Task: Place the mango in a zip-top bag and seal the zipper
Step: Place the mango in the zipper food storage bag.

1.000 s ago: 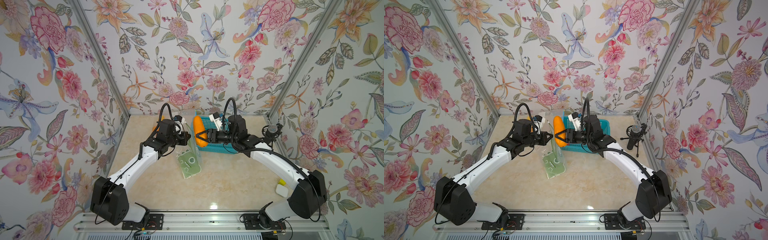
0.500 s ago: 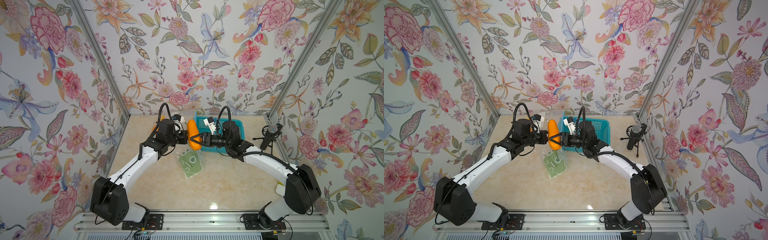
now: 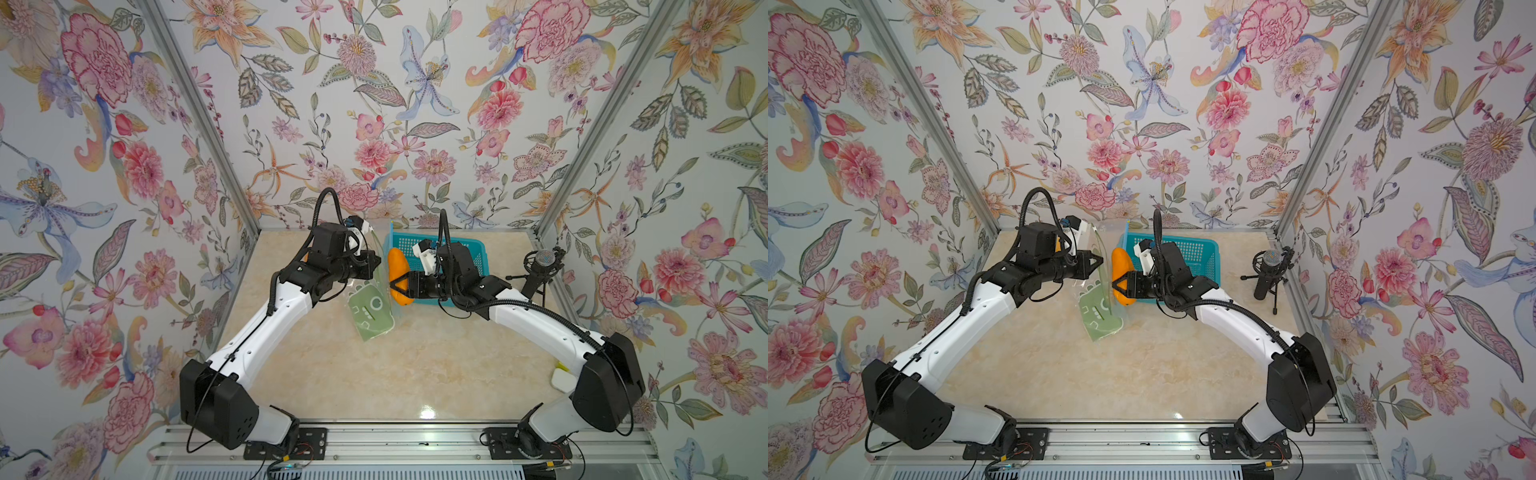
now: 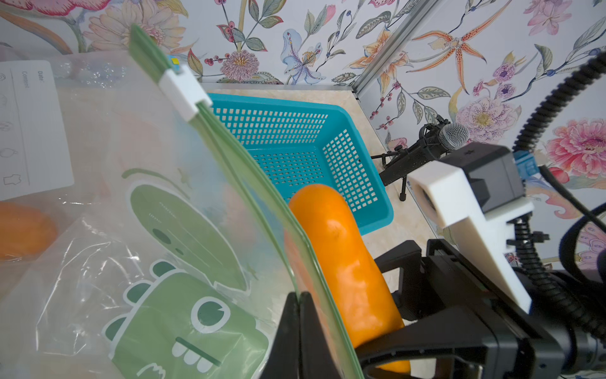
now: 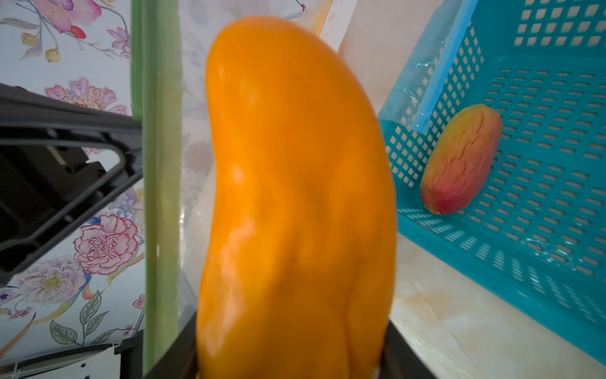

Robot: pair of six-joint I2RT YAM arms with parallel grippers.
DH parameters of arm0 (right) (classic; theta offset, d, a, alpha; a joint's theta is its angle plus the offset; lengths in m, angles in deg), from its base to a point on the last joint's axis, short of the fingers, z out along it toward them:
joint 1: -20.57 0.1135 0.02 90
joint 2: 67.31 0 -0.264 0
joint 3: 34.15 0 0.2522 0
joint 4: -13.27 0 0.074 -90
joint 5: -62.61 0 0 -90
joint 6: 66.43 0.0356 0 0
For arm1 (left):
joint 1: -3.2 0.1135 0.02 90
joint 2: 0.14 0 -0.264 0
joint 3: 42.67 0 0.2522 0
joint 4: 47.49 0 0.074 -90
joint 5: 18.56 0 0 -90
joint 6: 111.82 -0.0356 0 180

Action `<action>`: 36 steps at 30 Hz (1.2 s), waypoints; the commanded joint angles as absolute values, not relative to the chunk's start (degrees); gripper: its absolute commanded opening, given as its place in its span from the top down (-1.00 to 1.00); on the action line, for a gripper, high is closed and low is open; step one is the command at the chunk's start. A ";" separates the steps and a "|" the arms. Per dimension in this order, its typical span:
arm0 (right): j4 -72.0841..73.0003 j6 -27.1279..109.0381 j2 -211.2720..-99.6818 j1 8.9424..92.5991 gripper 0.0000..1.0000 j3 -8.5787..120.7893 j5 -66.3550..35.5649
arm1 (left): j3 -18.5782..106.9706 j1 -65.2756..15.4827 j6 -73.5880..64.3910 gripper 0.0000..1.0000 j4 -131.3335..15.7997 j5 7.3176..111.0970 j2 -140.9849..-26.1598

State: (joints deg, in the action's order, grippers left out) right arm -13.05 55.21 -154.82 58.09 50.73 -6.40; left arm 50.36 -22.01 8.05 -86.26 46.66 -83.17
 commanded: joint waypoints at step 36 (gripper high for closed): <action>-4.25 72.17 -150.64 50.96 0.21 36.34 32.08 | 61.87 -35.71 -7.67 1.00 -95.99 74.86 -94.01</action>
